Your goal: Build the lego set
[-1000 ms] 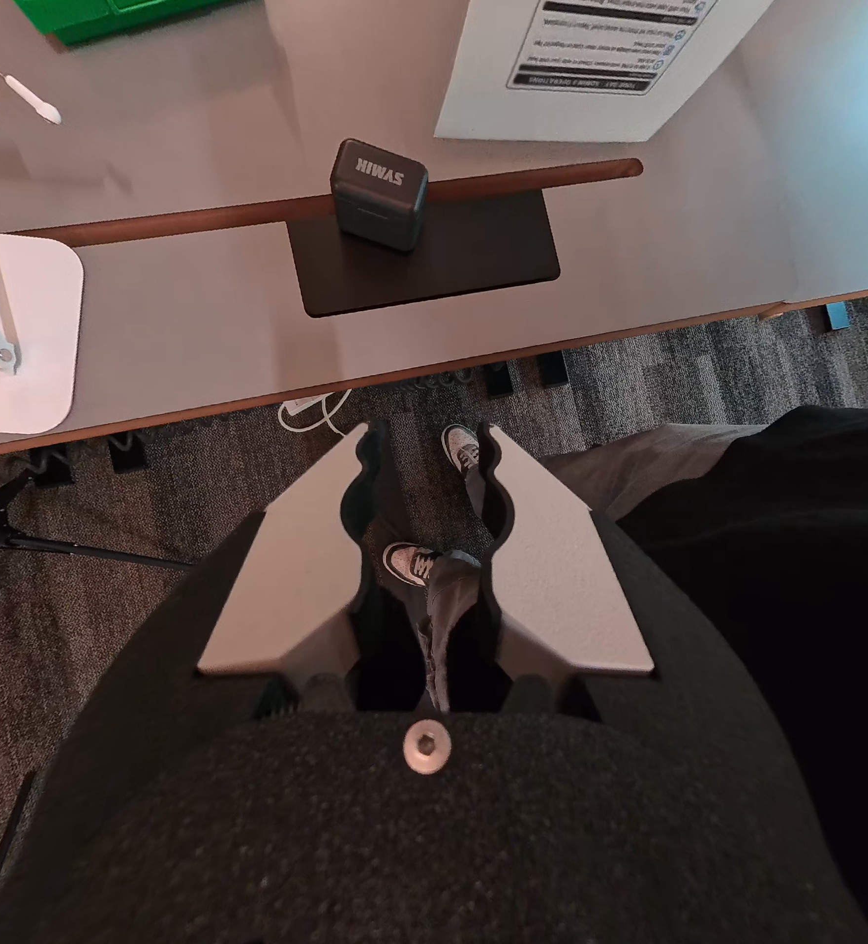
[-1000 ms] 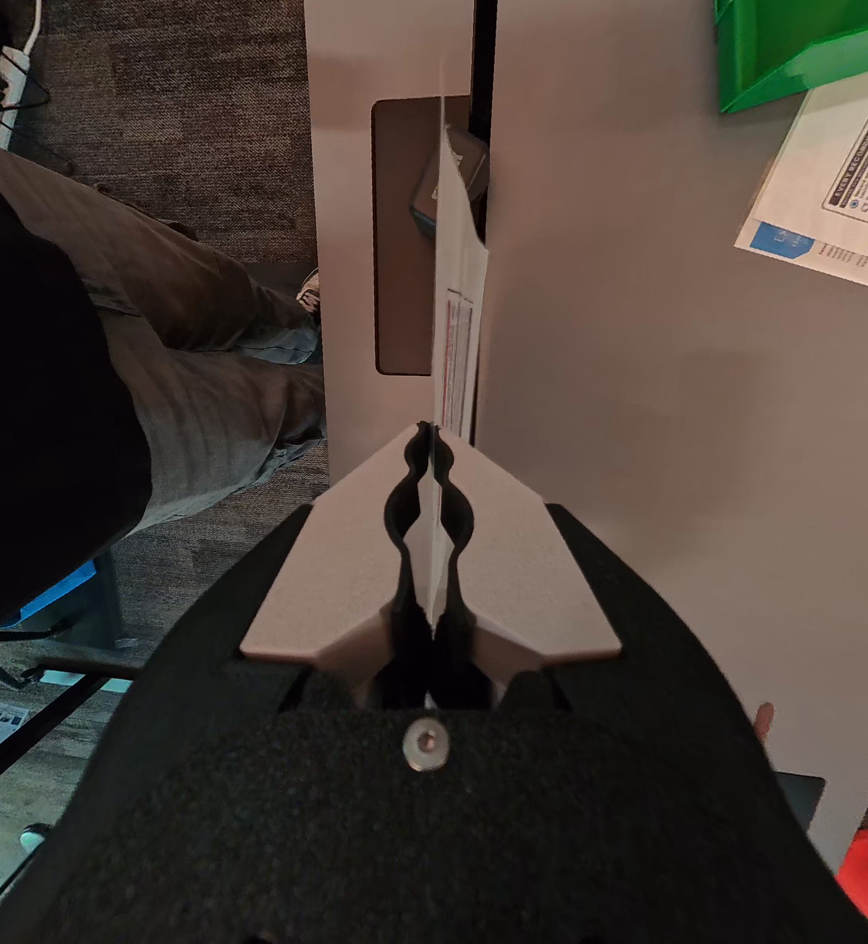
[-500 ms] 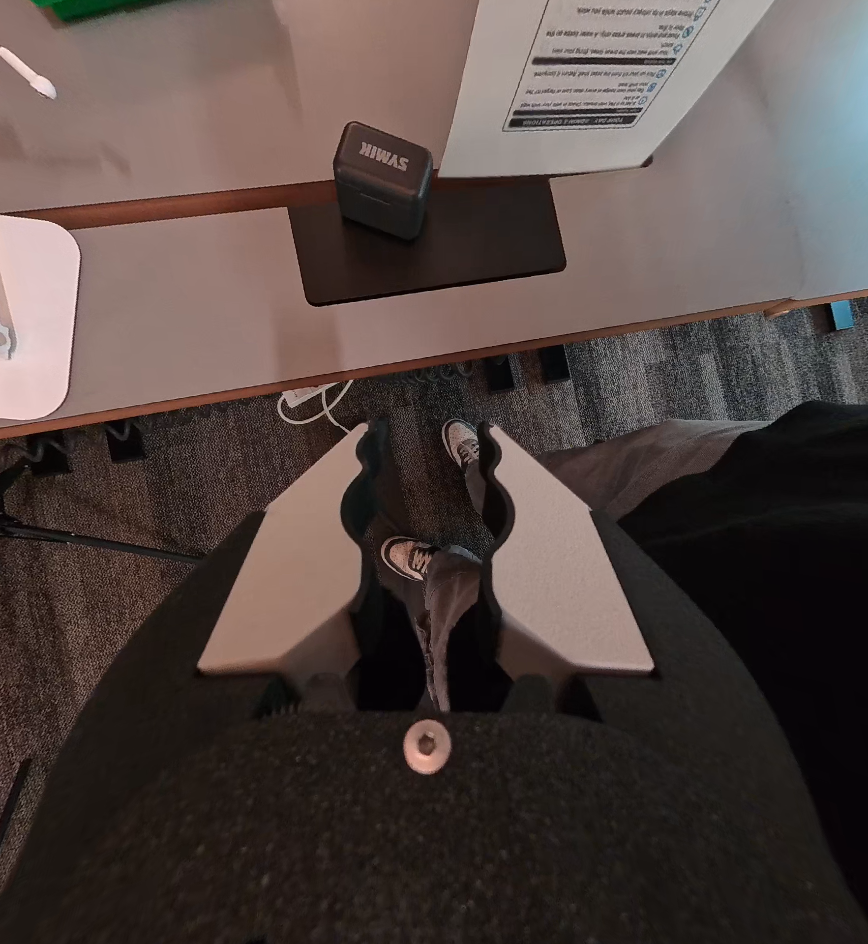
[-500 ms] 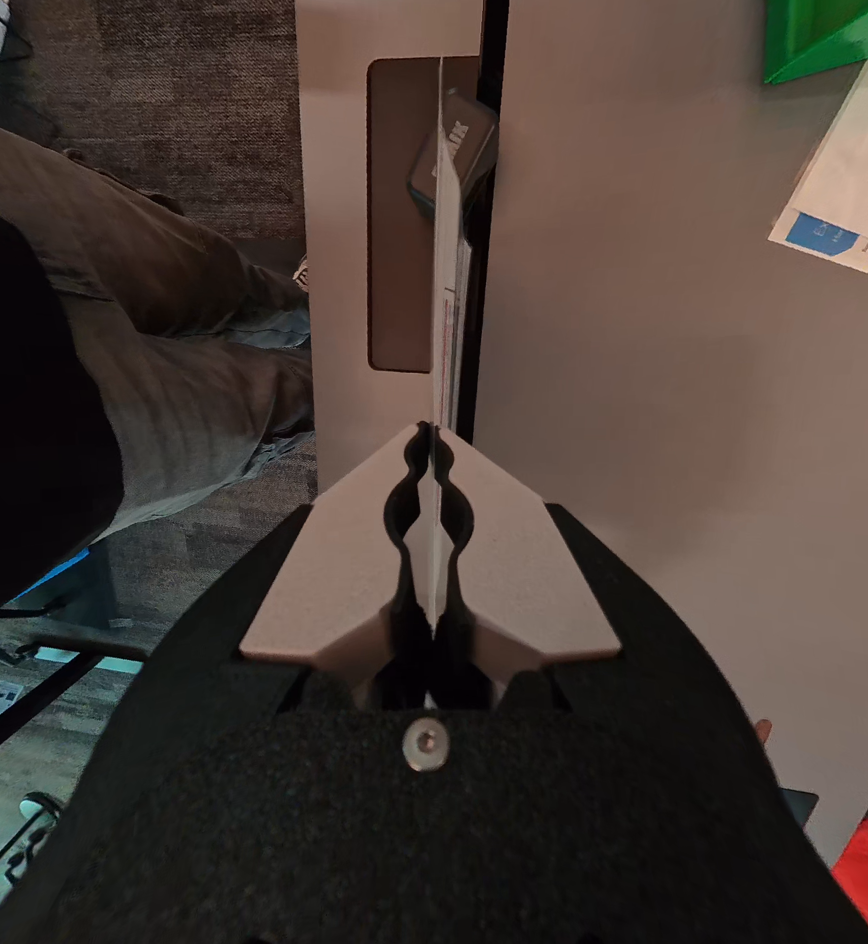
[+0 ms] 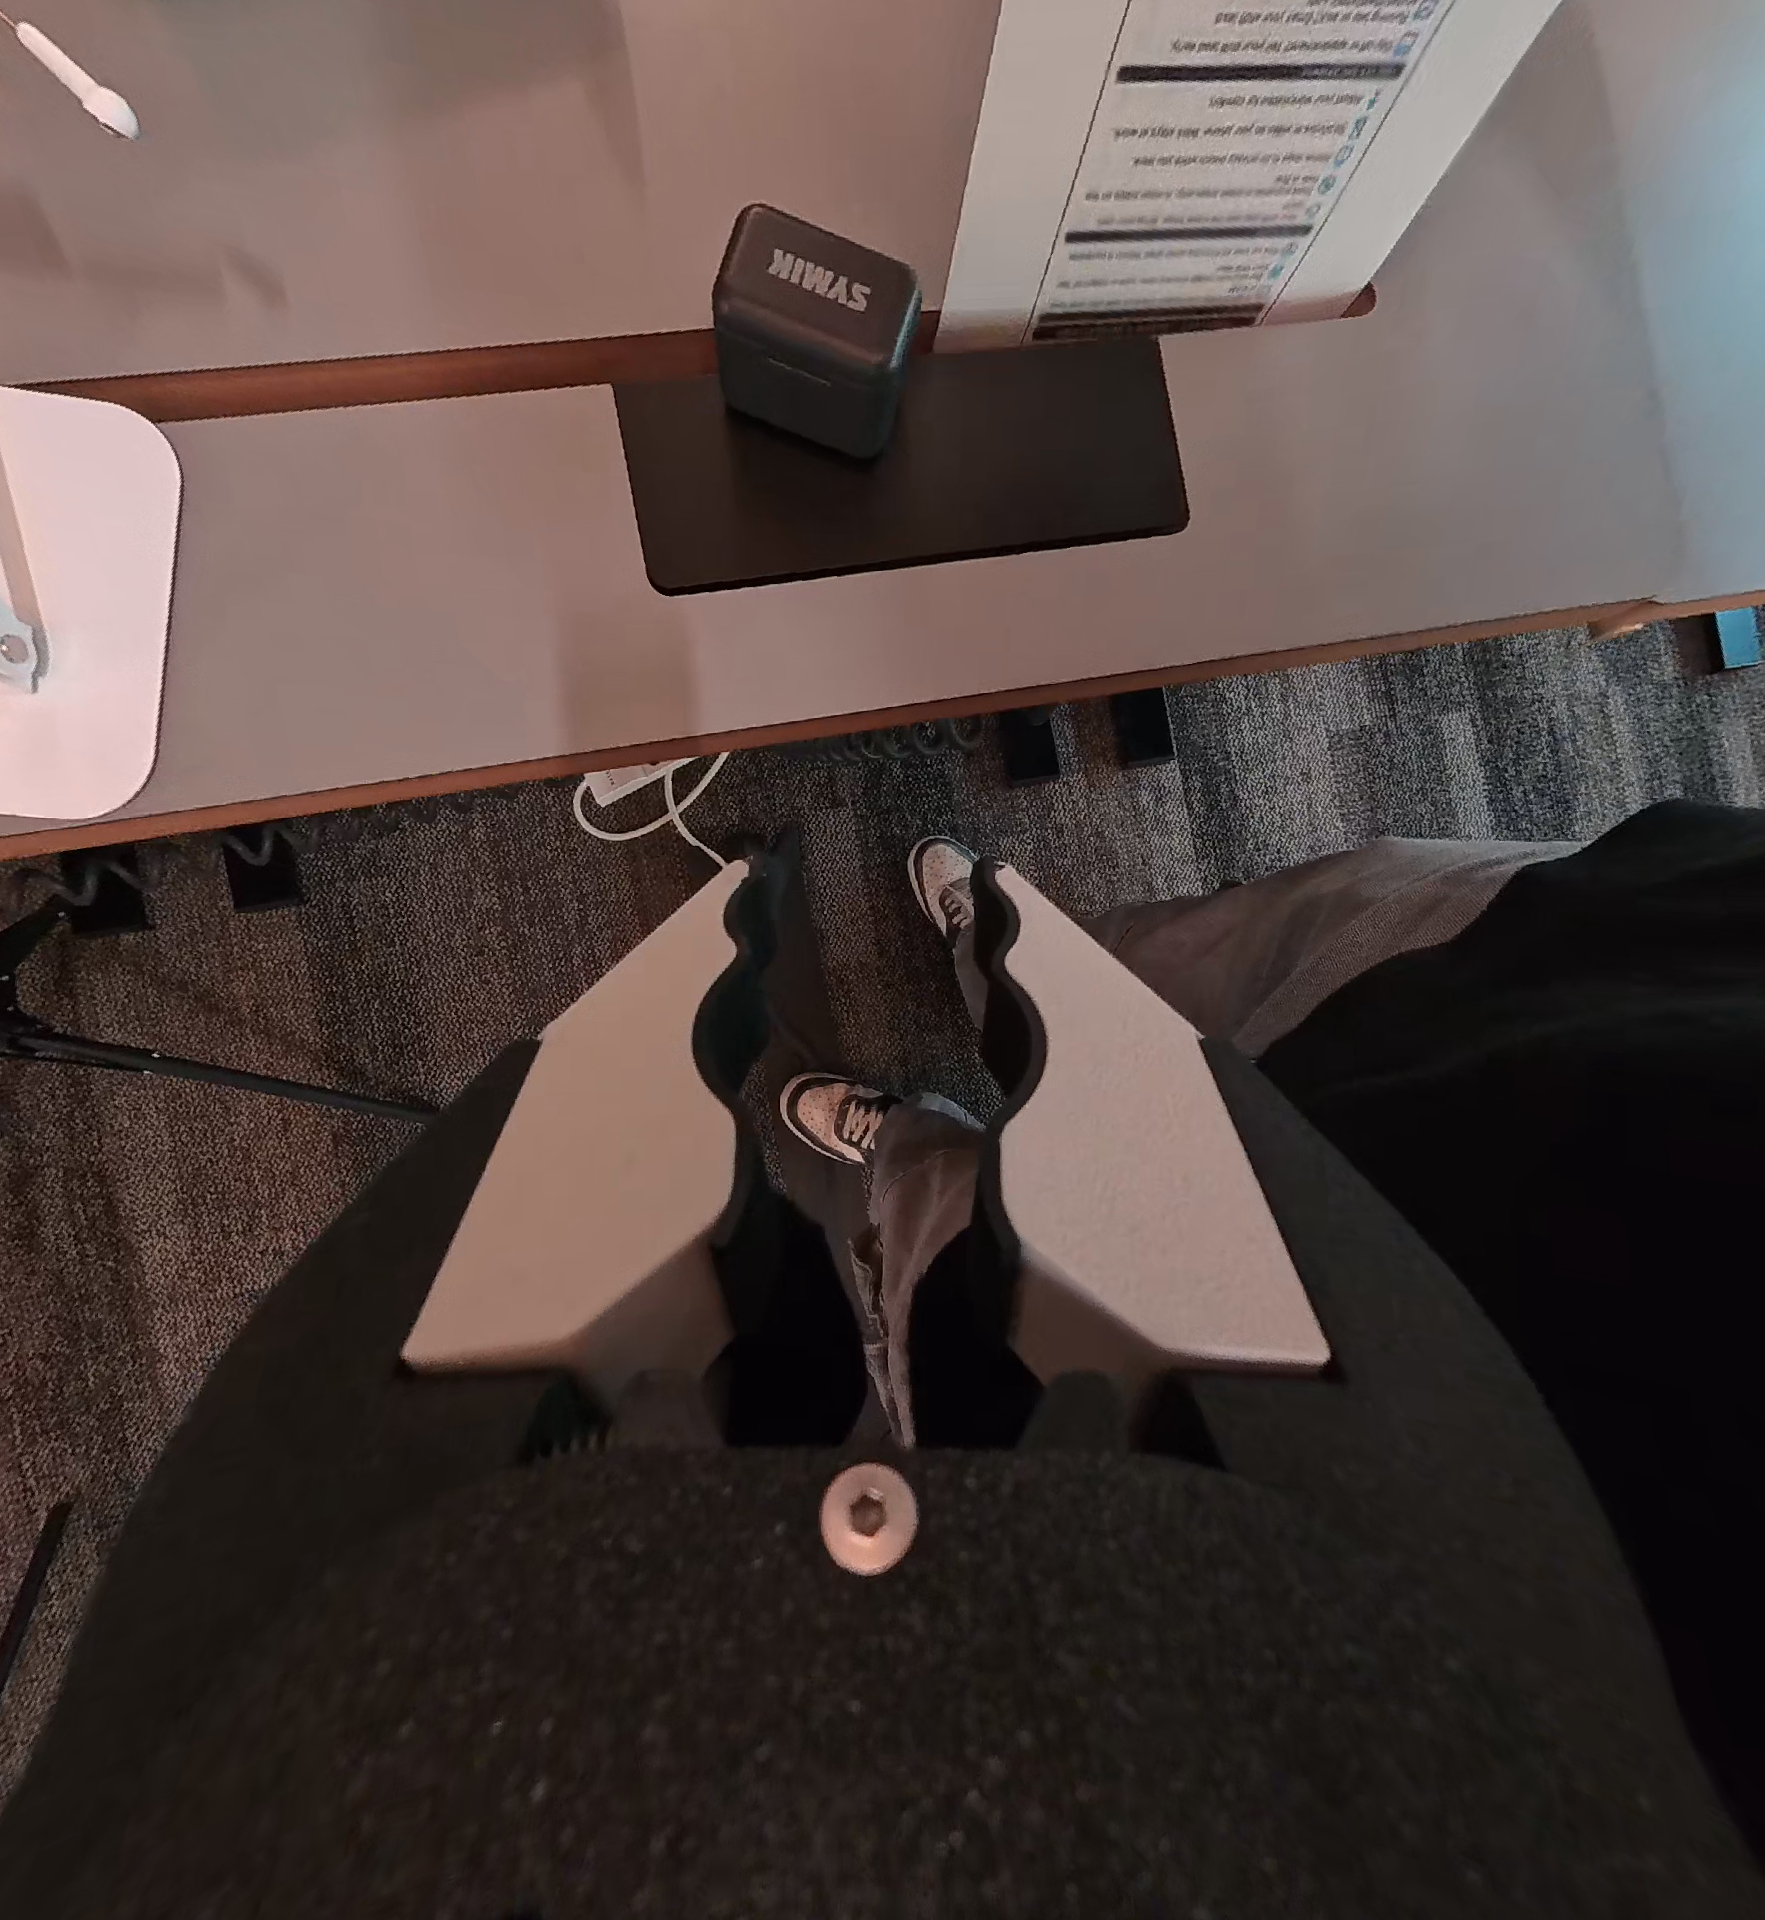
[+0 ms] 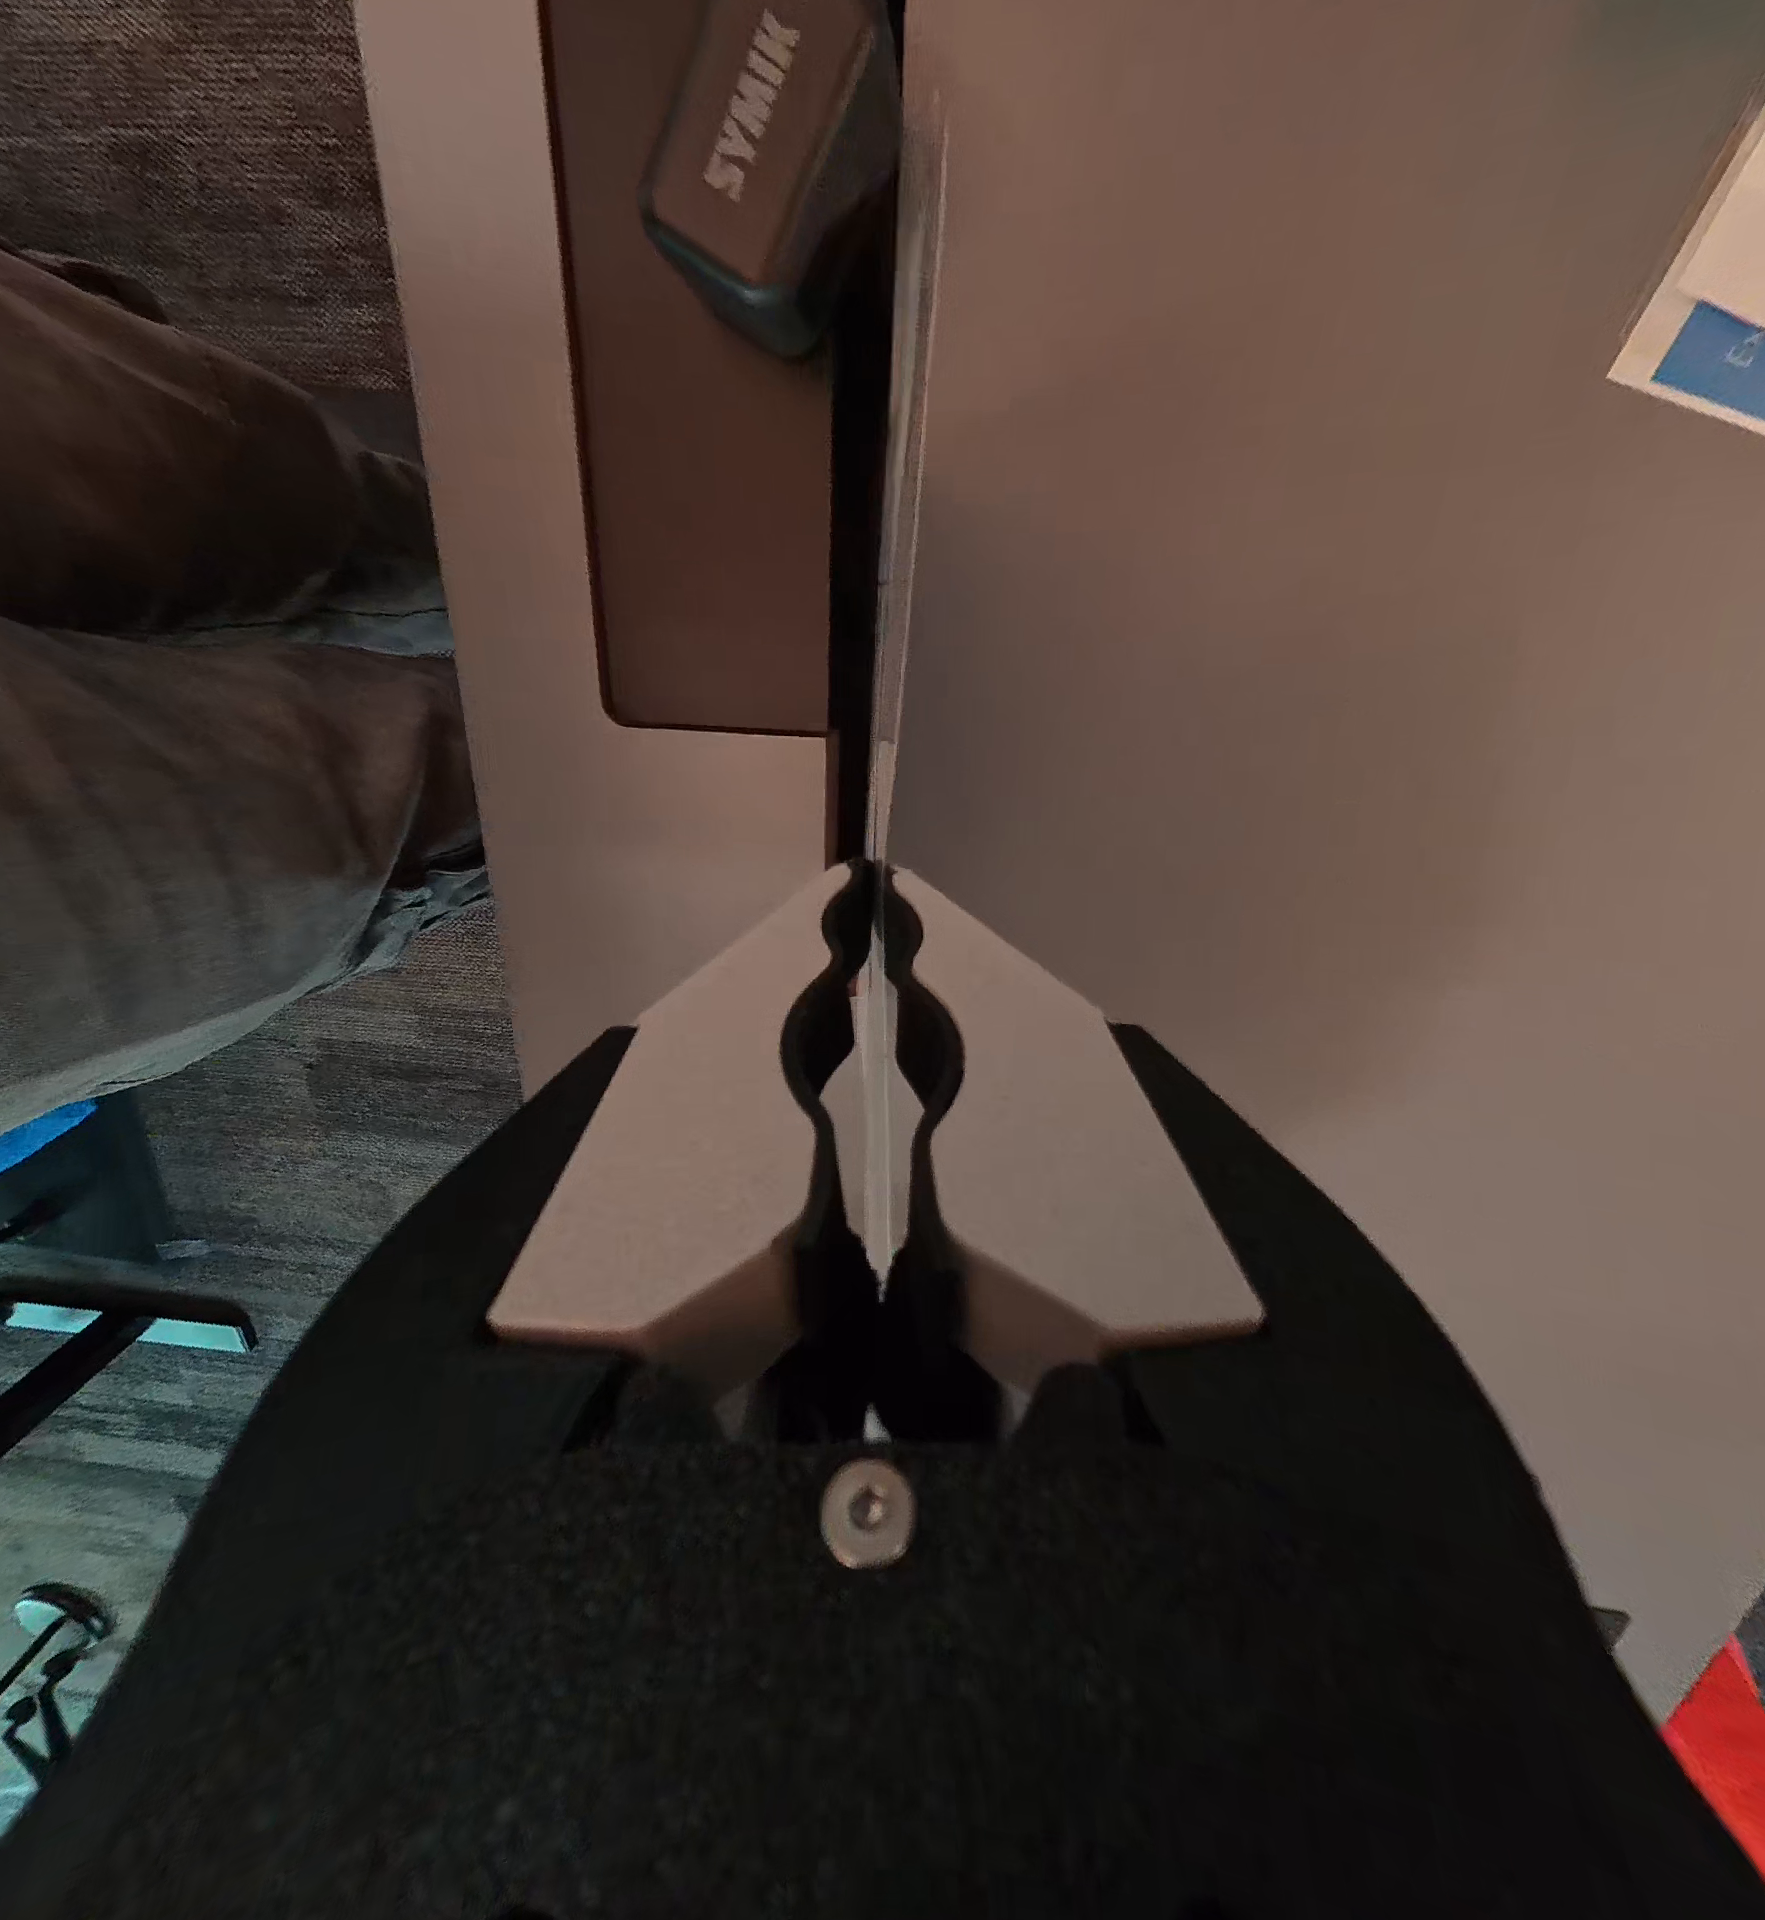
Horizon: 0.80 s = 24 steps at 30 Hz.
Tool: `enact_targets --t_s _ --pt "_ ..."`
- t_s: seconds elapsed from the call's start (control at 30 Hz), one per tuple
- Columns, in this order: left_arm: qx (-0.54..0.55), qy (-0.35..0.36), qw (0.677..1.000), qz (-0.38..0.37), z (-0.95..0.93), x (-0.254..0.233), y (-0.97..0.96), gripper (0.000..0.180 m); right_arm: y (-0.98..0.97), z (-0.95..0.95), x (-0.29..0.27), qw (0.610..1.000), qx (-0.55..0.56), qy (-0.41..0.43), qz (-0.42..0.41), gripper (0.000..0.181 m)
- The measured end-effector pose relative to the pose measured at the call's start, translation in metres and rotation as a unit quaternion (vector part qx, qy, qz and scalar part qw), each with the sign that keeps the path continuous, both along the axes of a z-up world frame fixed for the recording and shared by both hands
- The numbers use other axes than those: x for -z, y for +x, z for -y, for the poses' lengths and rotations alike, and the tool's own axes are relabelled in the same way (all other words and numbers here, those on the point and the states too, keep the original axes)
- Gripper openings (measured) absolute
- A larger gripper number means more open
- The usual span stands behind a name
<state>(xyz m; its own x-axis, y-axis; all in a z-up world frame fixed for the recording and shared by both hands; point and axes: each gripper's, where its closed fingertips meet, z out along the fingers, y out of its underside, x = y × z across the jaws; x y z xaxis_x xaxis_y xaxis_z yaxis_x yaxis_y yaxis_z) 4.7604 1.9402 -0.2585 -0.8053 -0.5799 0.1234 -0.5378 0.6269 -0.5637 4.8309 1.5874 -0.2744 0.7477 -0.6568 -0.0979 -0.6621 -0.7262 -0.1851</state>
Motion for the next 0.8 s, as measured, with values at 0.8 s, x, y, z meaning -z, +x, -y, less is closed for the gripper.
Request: enact_targets --t_s 0.8 --pt "0.003 0.004 1.000 -0.001 0.017 0.000 0.009 0.036 0.015 0.016 0.063 0.999 0.030 0.013 -0.009 0.012"
